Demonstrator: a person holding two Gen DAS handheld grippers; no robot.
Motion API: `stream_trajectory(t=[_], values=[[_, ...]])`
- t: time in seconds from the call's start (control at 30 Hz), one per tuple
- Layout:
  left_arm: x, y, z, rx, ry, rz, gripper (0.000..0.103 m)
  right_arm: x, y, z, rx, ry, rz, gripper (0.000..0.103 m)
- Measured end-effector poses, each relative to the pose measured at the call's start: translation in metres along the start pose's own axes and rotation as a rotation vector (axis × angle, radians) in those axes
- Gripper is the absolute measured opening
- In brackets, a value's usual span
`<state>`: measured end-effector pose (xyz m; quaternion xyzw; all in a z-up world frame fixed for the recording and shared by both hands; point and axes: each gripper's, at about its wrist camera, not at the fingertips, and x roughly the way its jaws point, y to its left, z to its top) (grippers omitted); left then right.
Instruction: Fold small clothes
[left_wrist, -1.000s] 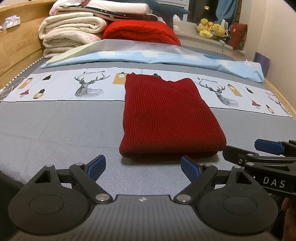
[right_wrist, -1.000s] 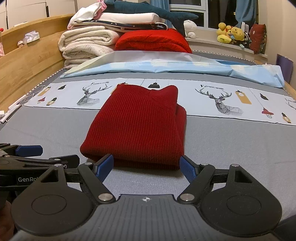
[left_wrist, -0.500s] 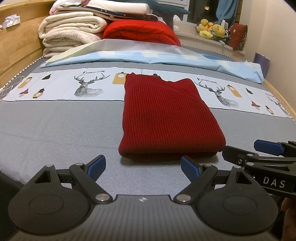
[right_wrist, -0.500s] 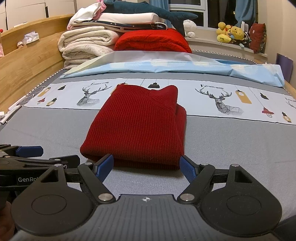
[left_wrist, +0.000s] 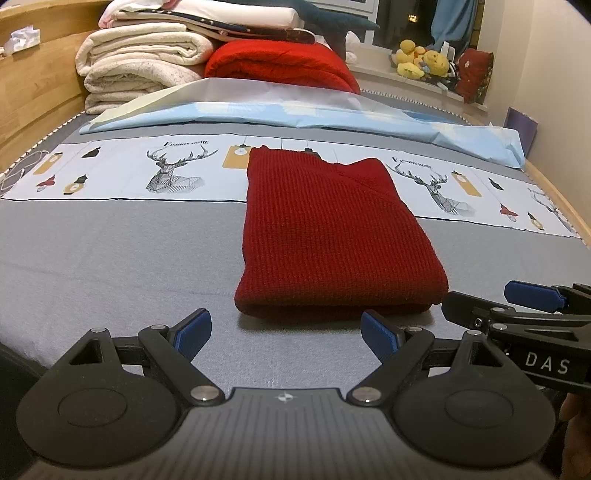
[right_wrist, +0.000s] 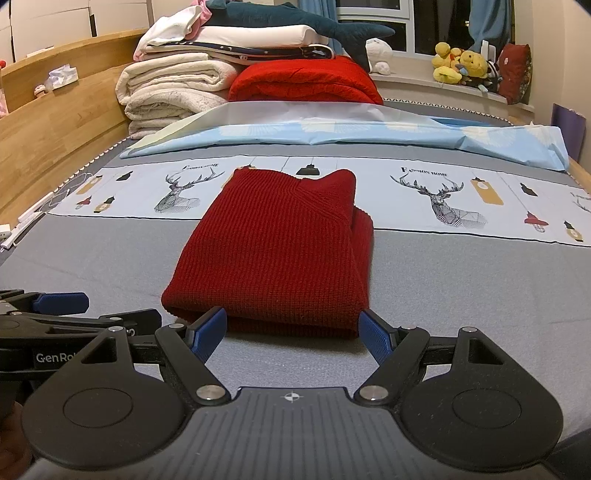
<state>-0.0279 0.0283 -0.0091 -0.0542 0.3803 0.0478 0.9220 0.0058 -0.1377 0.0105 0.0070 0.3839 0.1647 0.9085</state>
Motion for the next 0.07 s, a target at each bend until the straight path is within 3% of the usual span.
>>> stream_trajectory(t=[0.07], values=[[0.0002,-0.0007,0.0002,-0.002,0.001,0.001,0.091,0.0001,0.0009,0.0004,0.001,0.0,0.001,0.08]])
